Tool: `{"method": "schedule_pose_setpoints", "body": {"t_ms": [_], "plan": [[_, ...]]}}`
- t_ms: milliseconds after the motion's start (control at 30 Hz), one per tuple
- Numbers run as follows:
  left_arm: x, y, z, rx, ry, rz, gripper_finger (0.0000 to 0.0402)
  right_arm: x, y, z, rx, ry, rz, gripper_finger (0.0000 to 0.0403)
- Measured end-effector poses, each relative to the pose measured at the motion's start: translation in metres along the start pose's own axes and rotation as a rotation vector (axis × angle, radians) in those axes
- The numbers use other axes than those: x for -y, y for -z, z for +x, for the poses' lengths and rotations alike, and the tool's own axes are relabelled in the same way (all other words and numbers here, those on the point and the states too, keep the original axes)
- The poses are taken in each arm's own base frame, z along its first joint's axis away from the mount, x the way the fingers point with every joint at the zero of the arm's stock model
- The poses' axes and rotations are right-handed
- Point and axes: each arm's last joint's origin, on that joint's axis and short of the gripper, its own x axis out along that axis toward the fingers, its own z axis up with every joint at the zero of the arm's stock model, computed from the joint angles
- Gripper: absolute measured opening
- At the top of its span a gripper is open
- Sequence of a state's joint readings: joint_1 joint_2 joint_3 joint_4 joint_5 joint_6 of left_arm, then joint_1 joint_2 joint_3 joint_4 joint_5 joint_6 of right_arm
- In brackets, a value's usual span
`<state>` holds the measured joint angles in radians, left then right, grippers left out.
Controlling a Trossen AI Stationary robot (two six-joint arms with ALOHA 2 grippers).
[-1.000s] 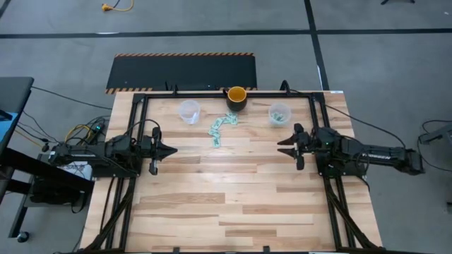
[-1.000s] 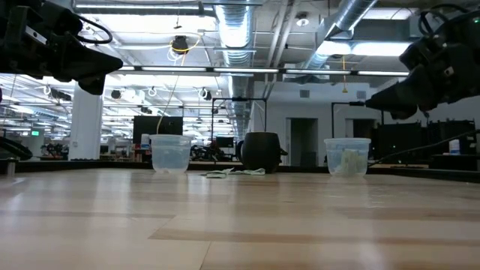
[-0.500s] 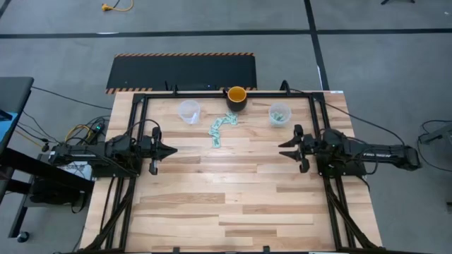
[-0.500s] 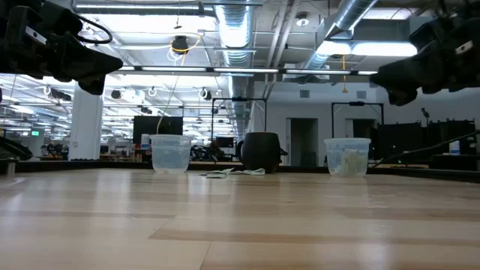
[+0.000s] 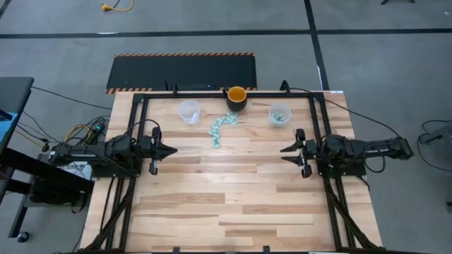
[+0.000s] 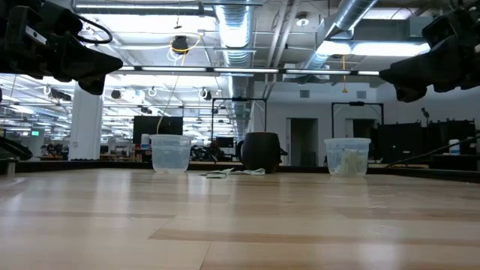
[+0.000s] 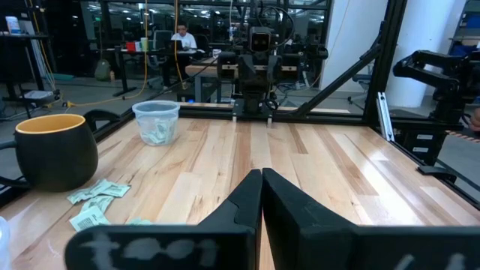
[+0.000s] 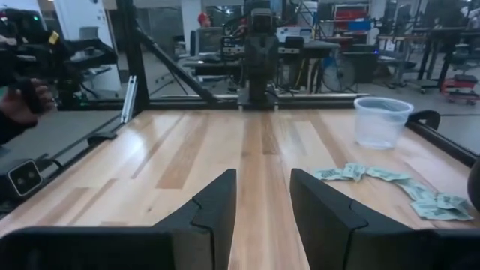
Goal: Pick and place Stevia / Truvia into bins
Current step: Put the stevia packet into the left transparent container
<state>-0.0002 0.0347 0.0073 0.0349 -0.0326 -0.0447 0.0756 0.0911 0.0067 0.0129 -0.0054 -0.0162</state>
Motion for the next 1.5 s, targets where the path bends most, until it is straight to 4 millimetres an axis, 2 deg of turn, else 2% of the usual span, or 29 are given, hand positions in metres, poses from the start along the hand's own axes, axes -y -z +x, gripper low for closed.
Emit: {"method": "schedule_pose_setpoints", "body": {"t_ms": [767,1100,1500], "plan": [[0.000,-0.001,0.000,0.006,-0.005,-0.040,0.0000,-0.001,0.002,0.001,-0.025,-0.005,-0.009,0.0121],[-0.001,-0.004,0.000,0.043,-0.033,-0.050,0.0000,0.010,0.011,0.008,-0.129,0.198,0.083,0.0121],[-0.001,-0.009,-0.001,0.074,-0.037,0.113,0.0000,0.012,0.014,0.009,-0.158,0.213,0.122,0.0121]]}}
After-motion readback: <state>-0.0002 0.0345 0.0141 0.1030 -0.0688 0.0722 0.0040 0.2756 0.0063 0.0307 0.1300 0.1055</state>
